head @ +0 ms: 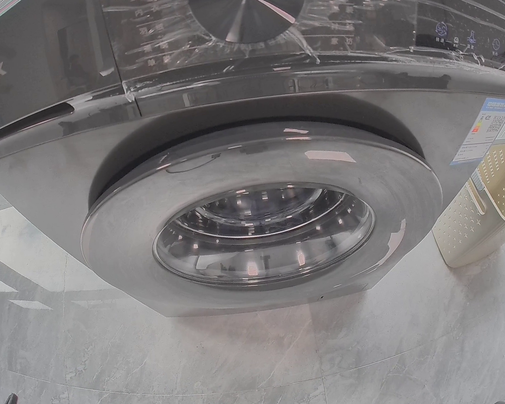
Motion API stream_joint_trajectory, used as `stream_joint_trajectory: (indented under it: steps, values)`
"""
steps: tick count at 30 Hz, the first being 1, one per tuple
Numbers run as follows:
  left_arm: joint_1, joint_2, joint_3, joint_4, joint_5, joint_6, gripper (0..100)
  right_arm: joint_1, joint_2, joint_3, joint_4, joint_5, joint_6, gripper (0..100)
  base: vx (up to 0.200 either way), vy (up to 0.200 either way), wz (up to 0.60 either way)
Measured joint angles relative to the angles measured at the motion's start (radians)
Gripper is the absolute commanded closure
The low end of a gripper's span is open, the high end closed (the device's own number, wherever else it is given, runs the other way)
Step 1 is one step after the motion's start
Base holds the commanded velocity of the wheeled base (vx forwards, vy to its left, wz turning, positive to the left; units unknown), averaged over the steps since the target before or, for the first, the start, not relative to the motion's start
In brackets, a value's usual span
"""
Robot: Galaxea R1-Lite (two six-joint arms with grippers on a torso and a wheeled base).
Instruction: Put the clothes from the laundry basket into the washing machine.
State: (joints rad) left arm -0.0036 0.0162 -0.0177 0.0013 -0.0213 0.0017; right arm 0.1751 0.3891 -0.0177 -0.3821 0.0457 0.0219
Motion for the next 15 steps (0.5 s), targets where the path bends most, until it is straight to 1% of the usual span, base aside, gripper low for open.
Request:
stream_joint_trajectory:
  steps: [4,5,8,10,11,12,13,14,15]
  values:
    - [0.0,0.0,0.0,0.0,0.0,0.0,0,-0.069,-0.147,0.0,0.135,0.002,-0.011,0,0.0,0.0,0.0]
    - [0.0,0.0,0.0,0.0,0.0,0.0,0,-0.088,-0.189,0.0,0.185,0.003,-0.012,0,0.0,0.0,0.0]
    - [0.0,0.0,0.0,0.0,0.0,0.0,0,-0.125,-0.27,0.0,0.285,0.0,-0.003,0,0.0,0.0,0.0]
    - [0.0,0.0,0.0,0.0,0.0,-0.001,0,-0.141,-0.303,0.0,0.314,-0.021,0.019,0,0.0,0.0,0.0]
    - [0.0,0.0,0.0,0.0,0.0,-0.001,0,-0.148,-0.317,0.0,0.325,-0.041,0.026,0,0.0,0.0,0.0]
    - [0.0,0.0,0.0,0.0,0.001,-0.001,0,-0.154,-0.329,0.0,0.337,-0.073,0.029,0,0.0,0.0,0.0]
    - [0.0,0.0,0.0,0.0,0.001,-0.001,0,-0.156,-0.337,0.0,0.344,-0.093,0.029,0,0.0,0.0,0.0]
    - [0.0,0.0,0.0,0.0,0.001,-0.001,0,-0.159,-0.345,0.0,0.349,-0.11,0.028,0,0.0,0.0,0.0]
    - [0.0,0.0,0.0,0.0,0.001,-0.002,0,-0.161,-0.351,0.0,0.356,-0.118,0.025,0,0.0,0.0,0.0]
